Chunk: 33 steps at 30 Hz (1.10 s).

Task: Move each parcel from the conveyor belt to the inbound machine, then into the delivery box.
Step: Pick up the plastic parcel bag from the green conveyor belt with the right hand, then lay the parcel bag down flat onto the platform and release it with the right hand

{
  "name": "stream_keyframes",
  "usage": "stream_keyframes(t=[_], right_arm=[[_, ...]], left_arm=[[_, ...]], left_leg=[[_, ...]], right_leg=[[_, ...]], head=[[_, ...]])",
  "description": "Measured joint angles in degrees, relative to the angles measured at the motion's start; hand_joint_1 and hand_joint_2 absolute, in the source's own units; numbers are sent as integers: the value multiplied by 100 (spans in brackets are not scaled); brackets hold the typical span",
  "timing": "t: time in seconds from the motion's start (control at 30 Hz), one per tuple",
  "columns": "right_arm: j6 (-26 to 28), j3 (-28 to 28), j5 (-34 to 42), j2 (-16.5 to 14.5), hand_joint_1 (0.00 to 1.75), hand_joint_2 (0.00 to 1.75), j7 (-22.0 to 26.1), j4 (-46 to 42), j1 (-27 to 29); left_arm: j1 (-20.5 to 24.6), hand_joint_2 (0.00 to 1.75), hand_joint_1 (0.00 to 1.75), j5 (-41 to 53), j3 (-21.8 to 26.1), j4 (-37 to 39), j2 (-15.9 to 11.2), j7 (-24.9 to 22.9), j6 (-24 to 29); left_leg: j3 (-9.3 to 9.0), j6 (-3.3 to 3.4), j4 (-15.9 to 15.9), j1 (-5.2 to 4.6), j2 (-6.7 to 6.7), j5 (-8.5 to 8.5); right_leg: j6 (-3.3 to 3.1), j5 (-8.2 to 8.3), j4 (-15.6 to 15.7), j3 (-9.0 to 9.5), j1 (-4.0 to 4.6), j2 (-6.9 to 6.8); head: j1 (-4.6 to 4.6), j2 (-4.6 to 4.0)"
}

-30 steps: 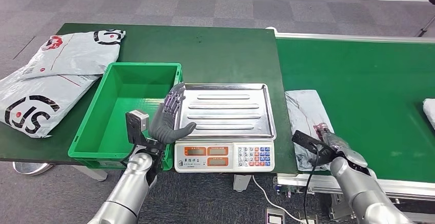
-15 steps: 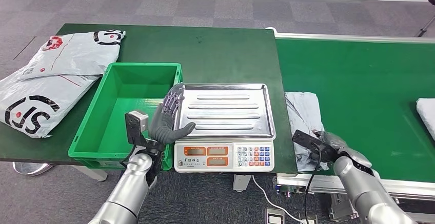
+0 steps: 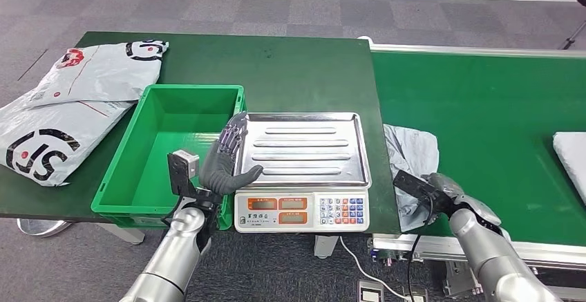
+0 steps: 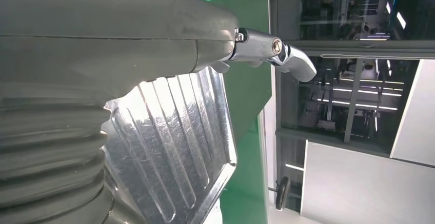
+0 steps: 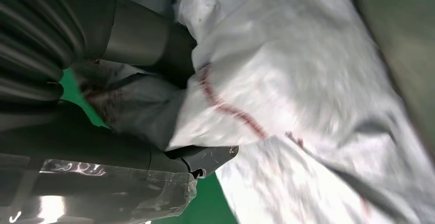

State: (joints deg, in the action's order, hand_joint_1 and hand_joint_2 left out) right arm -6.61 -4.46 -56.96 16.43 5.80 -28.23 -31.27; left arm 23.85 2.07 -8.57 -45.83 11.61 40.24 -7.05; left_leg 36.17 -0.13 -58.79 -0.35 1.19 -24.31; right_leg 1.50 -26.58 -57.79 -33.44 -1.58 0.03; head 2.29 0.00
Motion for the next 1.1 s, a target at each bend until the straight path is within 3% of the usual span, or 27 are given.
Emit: stream_keyframes(t=[0.17,0.27,0.4,0.73,0.97,1.1], right_arm=[[413,1,249,-35,175,175,278,-192,-11],[1017,53,631,-76,175,175,750,-506,-15],[1802,279,1166,-163,175,175,1393,-1348,-19],[3524,710,1250,-337,175,175,2090,-3784,409],[3750,872,1292,-426,175,175,2248,-4639,561],[3809,899,1590,-500,175,175,2625,-4908,628]], left_arm=[[-61,175,0,-2,0,-79,-23,0,4],[-113,175,0,-2,0,-150,-38,0,2],[-171,175,0,6,1,-226,-44,0,-21],[-182,175,0,45,2,-249,-39,0,-59],[-183,175,0,41,2,-243,-28,-2,-70],[-170,175,0,27,2,-220,-10,0,-78]], left_leg=[[2,-1,1,0,-5,0],[4,-3,1,0,-6,2],[3,-4,1,2,-4,3],[9,-2,1,0,2,0],[9,-2,0,0,-2,1],[9,-2,1,0,0,1]], right_leg=[[-1,1,-1,-4,1,6],[-3,2,-4,-9,1,8],[-2,1,-4,-11,1,4],[0,-2,-4,-15,-1,-2],[0,-2,-4,-16,-1,0],[0,-2,-4,-13,-1,0]], head=[[0,0],[0,0],[0,0],[0,0],[0,0],[0,0]])
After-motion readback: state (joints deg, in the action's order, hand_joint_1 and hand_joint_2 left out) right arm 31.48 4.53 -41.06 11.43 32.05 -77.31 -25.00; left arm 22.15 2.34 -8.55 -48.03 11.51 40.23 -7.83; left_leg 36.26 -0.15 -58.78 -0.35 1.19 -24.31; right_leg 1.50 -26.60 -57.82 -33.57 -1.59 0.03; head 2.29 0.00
